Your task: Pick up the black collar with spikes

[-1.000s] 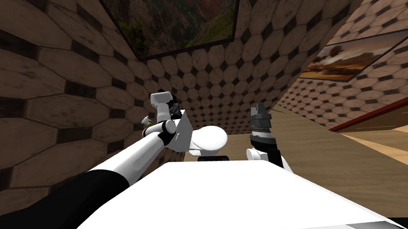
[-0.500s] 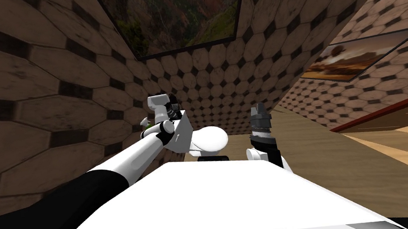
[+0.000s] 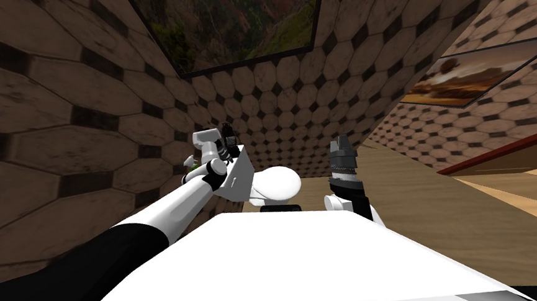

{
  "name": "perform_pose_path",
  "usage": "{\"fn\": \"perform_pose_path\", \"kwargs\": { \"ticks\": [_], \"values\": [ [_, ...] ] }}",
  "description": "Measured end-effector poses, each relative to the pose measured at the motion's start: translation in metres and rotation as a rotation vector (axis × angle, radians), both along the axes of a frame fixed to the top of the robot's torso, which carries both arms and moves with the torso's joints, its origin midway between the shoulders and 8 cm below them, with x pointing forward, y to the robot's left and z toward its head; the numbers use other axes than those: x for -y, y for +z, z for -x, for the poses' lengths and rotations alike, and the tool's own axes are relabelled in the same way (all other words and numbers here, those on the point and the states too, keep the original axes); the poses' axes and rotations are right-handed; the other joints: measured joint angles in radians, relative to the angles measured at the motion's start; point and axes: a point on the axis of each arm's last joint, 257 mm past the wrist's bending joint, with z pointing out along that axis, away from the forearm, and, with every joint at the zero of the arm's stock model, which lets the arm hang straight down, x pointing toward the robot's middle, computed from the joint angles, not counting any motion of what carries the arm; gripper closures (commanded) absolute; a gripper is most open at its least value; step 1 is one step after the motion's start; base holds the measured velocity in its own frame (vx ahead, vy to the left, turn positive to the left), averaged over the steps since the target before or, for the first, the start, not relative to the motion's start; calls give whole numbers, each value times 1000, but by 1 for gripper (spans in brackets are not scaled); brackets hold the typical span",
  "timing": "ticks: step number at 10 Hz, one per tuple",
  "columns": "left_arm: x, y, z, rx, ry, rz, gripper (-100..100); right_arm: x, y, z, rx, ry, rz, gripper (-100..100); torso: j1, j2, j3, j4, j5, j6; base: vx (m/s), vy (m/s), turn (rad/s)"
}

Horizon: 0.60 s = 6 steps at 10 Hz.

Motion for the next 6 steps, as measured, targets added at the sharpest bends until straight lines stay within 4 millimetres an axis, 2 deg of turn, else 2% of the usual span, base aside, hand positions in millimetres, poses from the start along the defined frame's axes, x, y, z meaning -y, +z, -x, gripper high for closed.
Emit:
{"fn": "perform_pose_path", "kwargs": {
  "ticks": [1,2,3,5,6],
  "values": [
    [2,-10,8,-23,9,12,-100,0,0,0,0,0,0,0,0,0,0,0,0,0,0,0,0],
    [2,-11,9,-26,10,14,0,0,0,0,0,0,0,0,0,0,0,0,0,0,0,0,0],
    [2,-11,9,-26,10,13,-100,0,0,0,0,0,0,0,-1,0,0,0,0,0,1,-12,37],
    [2,-24,9,-25,3,13,-100,0,0,0,0,0,0,0,-1,0,0,0,0,0,1,-14,36],
    [2,-25,9,-23,2,12,100,0,0,0,0,0,0,0,-1,0,0,0,0,0,0,0,0]
  ]
}}
